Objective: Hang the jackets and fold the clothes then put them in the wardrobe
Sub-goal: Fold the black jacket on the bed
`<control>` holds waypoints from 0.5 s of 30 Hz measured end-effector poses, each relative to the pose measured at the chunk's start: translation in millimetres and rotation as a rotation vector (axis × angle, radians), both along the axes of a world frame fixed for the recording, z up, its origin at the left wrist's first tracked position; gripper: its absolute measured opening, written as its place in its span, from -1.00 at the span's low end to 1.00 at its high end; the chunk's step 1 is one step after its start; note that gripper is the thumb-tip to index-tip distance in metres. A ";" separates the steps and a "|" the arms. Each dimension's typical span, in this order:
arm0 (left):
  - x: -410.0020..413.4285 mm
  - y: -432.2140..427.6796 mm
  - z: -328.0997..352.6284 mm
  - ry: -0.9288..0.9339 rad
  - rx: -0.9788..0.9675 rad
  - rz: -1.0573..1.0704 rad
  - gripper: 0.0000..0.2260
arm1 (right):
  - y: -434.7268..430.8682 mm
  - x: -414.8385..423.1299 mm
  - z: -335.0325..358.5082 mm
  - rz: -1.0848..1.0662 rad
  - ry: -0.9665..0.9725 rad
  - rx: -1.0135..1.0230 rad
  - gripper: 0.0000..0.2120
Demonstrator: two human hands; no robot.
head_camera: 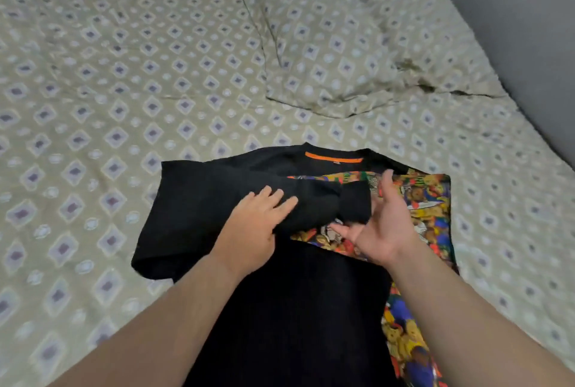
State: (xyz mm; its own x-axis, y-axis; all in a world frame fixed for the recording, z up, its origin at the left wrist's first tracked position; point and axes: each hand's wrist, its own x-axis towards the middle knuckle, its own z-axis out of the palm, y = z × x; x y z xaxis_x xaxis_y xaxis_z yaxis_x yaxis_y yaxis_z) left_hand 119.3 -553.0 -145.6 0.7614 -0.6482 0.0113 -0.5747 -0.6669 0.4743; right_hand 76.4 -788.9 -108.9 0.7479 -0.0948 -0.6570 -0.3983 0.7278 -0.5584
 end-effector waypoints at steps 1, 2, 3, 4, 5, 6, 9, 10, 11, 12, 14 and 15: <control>-9.6 -15.0 -7.7 -0.029 0.100 -0.070 -0.30 | -15.3 -9.6 -5.1 0.010 0.032 -0.013 -0.16; -19.5 -28.8 -15.9 -0.029 0.185 -0.111 -0.32 | -27.5 -18.8 -9.0 0.018 0.089 -0.046 -0.16; -29.1 -40.5 -24.1 -0.009 0.248 -0.134 -0.34 | -36.9 -27.3 -12.8 0.033 0.162 -0.105 -0.20; -38.3 -50.6 -32.2 0.012 0.300 -0.154 -0.35 | -43.6 -34.7 -16.5 0.058 0.239 -0.180 -0.29; -45.9 -60.0 -39.4 0.029 0.344 -0.169 -0.36 | -48.0 -40.5 -20.4 0.090 0.311 -0.250 -0.41; -52.1 -67.0 -45.1 0.042 0.380 -0.177 -0.36 | -50.3 -45.0 -23.5 0.131 0.368 -0.324 -0.56; -57.5 -80.7 -51.3 0.054 0.456 -0.174 -0.35 | -65.8 -47.4 -39.3 0.196 0.434 -0.678 -0.87; -56.4 -82.6 -50.4 0.038 0.475 -0.162 -0.30 | -77.6 -44.6 -40.8 0.166 0.433 -0.761 -0.87; -53.7 -83.1 -48.1 0.004 0.483 -0.129 -0.25 | -93.2 -41.0 -40.5 0.101 0.421 -0.801 -0.83; -48.9 -82.9 -45.9 -0.049 0.481 -0.065 -0.23 | -111.2 -37.1 -37.8 0.024 0.407 -0.829 -0.84; -33.9 -77.2 -43.3 -0.135 0.500 0.114 -0.26 | -149.5 -32.5 -36.6 -0.086 0.414 -0.927 -0.96; -24.9 -72.0 -43.3 -0.123 0.529 0.182 -0.29 | -167.0 -34.0 -41.2 -0.067 0.440 -1.003 -0.95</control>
State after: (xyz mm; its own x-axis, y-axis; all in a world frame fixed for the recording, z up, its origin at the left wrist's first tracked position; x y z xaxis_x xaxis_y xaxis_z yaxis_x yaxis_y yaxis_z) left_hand 94.5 -625.0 -188.9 0.8751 -0.4478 -0.1835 -0.4578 -0.8889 -0.0137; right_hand 42.4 -955.9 -150.1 0.4403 -0.7672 -0.4663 -0.6841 0.0496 -0.7277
